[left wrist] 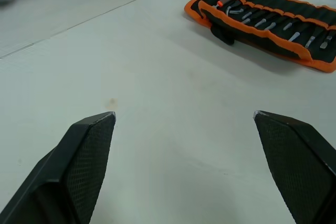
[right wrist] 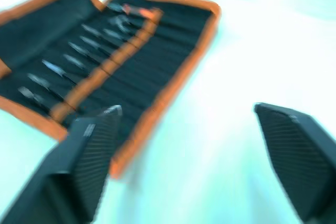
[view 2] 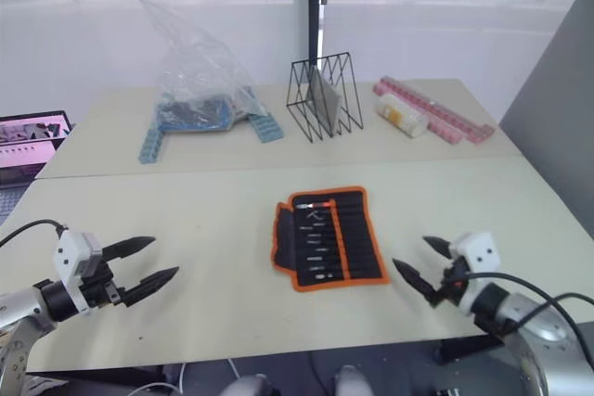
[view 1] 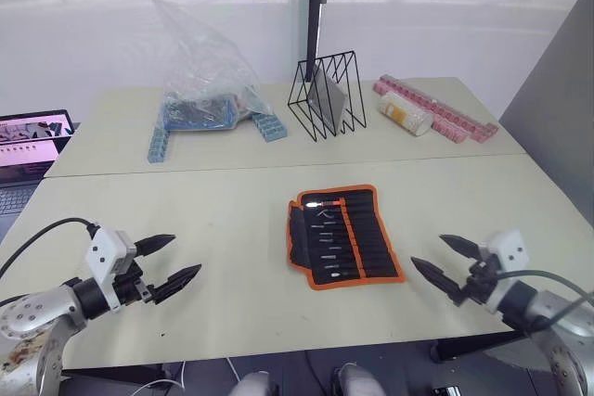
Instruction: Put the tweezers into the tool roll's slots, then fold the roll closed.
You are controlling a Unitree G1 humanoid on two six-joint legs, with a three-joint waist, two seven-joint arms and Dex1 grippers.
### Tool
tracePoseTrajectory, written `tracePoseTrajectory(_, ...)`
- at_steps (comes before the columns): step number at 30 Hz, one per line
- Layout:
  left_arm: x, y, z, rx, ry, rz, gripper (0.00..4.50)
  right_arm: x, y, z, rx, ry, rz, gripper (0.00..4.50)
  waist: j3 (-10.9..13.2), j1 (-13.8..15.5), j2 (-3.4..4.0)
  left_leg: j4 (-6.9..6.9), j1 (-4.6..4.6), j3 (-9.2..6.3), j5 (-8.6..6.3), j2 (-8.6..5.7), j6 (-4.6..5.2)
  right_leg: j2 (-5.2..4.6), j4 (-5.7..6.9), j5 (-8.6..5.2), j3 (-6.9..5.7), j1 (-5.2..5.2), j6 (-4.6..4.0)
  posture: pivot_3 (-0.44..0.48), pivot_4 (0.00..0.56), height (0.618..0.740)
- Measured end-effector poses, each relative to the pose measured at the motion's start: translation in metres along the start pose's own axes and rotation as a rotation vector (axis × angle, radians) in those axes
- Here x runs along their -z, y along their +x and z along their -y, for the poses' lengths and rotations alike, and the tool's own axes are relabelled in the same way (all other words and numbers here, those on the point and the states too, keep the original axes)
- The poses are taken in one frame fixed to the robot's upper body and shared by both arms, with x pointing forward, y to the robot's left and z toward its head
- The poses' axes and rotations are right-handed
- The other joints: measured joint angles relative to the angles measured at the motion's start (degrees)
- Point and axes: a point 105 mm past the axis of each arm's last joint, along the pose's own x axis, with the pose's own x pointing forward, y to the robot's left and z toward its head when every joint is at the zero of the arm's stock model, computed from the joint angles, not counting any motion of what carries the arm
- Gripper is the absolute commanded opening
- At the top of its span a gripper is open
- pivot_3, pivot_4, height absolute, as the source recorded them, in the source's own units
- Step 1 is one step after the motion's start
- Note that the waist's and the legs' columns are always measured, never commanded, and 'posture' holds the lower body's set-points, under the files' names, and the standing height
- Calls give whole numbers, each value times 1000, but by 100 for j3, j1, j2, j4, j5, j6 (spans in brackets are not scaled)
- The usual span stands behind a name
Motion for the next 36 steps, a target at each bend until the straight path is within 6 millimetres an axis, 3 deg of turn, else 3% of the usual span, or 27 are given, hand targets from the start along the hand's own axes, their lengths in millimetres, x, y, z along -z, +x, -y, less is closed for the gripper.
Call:
tracePoseTrajectory(5,2,-2,3,3,-17,17,4500,8,-7,-1,14,-4,-2,4473,2,-1,6,0,1,0,0,1,0,-22,1,0,-2,2,0,0,150,724)
tracePoseTrajectory(9,1,-1,3,-2,-15,21,4500,2,-8,-5,14,-22,12,4473,4,0,11,0,1,0,0,0,0,-24,1,0,-3,1,0,0,150,724)
tracePoseTrajectory(11,1,0,4,3,-16,19,4500,-6,-6,-13,-8,-41,29,4473,6,0,16,-1,0,0,0,0,0,-24,1,0,-3,1,0,0,150,724)
tracePoseTrajectory(14,3,4,7,25,-21,16,4500,-17,-1,-41,-88,-39,40,4473,7,0,18,-1,0,0,0,1,0,-24,1,0,-4,1,0,0,150,724)
tracePoseTrajectory(19,1,16,14,72,-18,28,4500,-43,26,-110,-288,-21,97,4473,7,-12,17,-1,0,0,1,1,-3,-23,1,0,-8,-2,0,0,150,724)
tracePoseTrajectory(22,-2,22,22,111,-7,34,4500,-49,37,-136,-359,-43,103,4473,8,-12,16,-1,-2,0,0,-2,-2,-11,-2,-1,-13,-2,0,0,150,724)
tracePoseTrajectory(28,-7,30,35,172,15,48,4500,-51,65,-153,-378,-106,105,4473,8,-5,14,0,-4,0,1,-5,-2,-4,-6,0,-14,-4,0,0,150,724)
tracePoseTrajectory(36,-9,30,38,191,36,32,4500,-39,103,-169,-396,-145,67,4473,9,-47,15,-4,-6,-1,2,-2,-5,8,-3,-1,-10,-13,-4,0,150,724)
